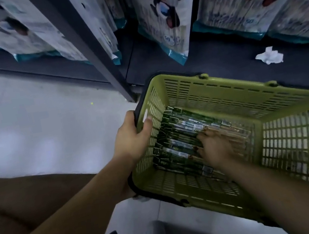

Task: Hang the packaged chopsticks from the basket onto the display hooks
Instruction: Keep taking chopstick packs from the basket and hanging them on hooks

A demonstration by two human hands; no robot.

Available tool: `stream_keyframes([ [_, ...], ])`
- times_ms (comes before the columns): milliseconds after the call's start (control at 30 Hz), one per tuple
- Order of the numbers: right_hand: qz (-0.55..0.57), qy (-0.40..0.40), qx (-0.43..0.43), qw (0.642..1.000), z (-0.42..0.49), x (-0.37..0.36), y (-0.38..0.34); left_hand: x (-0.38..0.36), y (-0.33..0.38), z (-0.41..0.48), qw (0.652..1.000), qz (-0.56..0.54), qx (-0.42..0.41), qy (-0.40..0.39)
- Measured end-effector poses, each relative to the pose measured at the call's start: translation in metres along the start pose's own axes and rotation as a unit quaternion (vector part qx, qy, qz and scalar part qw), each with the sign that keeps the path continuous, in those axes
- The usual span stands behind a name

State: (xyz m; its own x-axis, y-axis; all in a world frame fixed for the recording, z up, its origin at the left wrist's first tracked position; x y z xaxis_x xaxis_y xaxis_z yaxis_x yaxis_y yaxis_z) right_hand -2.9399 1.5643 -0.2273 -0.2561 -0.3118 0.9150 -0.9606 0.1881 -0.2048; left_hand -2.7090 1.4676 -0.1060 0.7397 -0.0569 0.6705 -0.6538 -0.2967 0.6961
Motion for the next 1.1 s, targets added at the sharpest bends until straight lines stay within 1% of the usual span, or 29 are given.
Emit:
stream_keyframes([
  [100, 0.015, -0.005, -0.006, 1.0, 0.003, 0.006, 0.002, 0.001, 0.002, -0.001, 1.0, -0.006, -0.001, -0.008],
  [167, 0.046, -0.004, -0.021, 0.999, 0.005, 0.014, 0.008, 0.001, 0.002, -0.001, 1.0, -0.008, -0.002, -0.015],
  [233, 0.1, -0.003, -0.054, 0.994, 0.005, 0.023, 0.016, 0.002, 0.002, 0.0, 1.0, -0.009, 0.0, -0.03],
  [333, 0.195, 0.016, -0.122, 0.973, 0.003, 0.041, 0.024, 0.003, 0.003, 0.002, 0.999, -0.01, 0.001, -0.048],
  [367, 0.221, 0.027, -0.131, 0.966, 0.003, 0.048, 0.023, 0.004, 0.005, 0.001, 0.999, -0.027, -0.002, -0.034],
  [400, 0.257, 0.039, -0.134, 0.956, 0.002, 0.057, 0.018, 0.007, 0.008, 0.0, 0.999, -0.05, -0.007, -0.003],
  [467, 0.343, 0.056, -0.135, 0.928, -0.001, 0.075, 0.004, 0.015, 0.021, -0.003, 0.993, -0.076, -0.051, 0.08],
  [533, 0.41, 0.067, -0.122, 0.902, -0.004, 0.098, -0.019, 0.019, 0.037, -0.008, 0.984, -0.108, -0.083, 0.115],
  [600, 0.474, 0.072, -0.092, 0.872, -0.007, 0.122, -0.047, 0.016, 0.05, -0.013, 0.979, -0.175, -0.046, 0.092],
  [667, 0.515, 0.082, -0.047, 0.852, -0.012, 0.145, -0.077, 0.008, 0.06, -0.017, 0.964, -0.265, 0.027, 0.022],
  [733, 0.543, 0.073, -0.007, 0.836, -0.019, 0.156, -0.101, -0.002, 0.066, -0.025, 0.945, -0.317, 0.075, -0.043],
  [800, 0.557, 0.046, 0.018, 0.829, -0.023, 0.155, -0.113, -0.001, 0.066, -0.026, 0.936, -0.33, 0.116, -0.039],
  [867, 0.57, -0.004, 0.01, 0.822, -0.023, 0.144, -0.114, 0.005, 0.063, -0.019, 0.919, -0.364, 0.151, -0.022],
  [900, 0.564, -0.025, -0.008, 0.825, -0.022, 0.136, -0.109, 0.01, 0.061, -0.014, 0.905, -0.391, 0.164, -0.02],
  [933, 0.544, -0.033, -0.03, 0.838, -0.019, 0.125, -0.099, 0.015, 0.059, -0.007, 0.892, -0.416, 0.177, -0.018],
  [967, 0.505, -0.025, -0.052, 0.861, -0.015, 0.113, -0.084, 0.021, 0.056, -0.001, 0.881, -0.433, 0.191, -0.01],
  [1000, 0.448, -0.007, -0.07, 0.891, -0.011, 0.1, -0.068, 0.027, 0.052, 0.005, 0.876, -0.438, 0.204, 0.0],
  [1067, 0.324, 0.009, -0.09, 0.942, -0.009, 0.072, -0.036, 0.032, 0.043, 0.012, 0.883, -0.415, 0.219, 0.002],
  [1100, 0.279, -0.005, -0.093, 0.956, -0.01, 0.056, -0.024, 0.031, 0.039, 0.013, 0.893, -0.391, 0.223, -0.013],
])
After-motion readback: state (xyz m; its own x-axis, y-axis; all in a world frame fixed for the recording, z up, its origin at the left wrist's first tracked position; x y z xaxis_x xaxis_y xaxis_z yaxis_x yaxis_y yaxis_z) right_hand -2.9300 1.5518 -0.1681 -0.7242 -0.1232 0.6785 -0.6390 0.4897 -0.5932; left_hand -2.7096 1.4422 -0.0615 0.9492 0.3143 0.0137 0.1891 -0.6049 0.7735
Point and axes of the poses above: each hand's wrist, its own z-axis towards the middle knuckle, its own x-axis out of the back of the hand, y = z × x, the point moved 5 cm from there along z, towards the middle knuckle, and after that the axes turned 14 degrees about y, right-handed, at the moved point
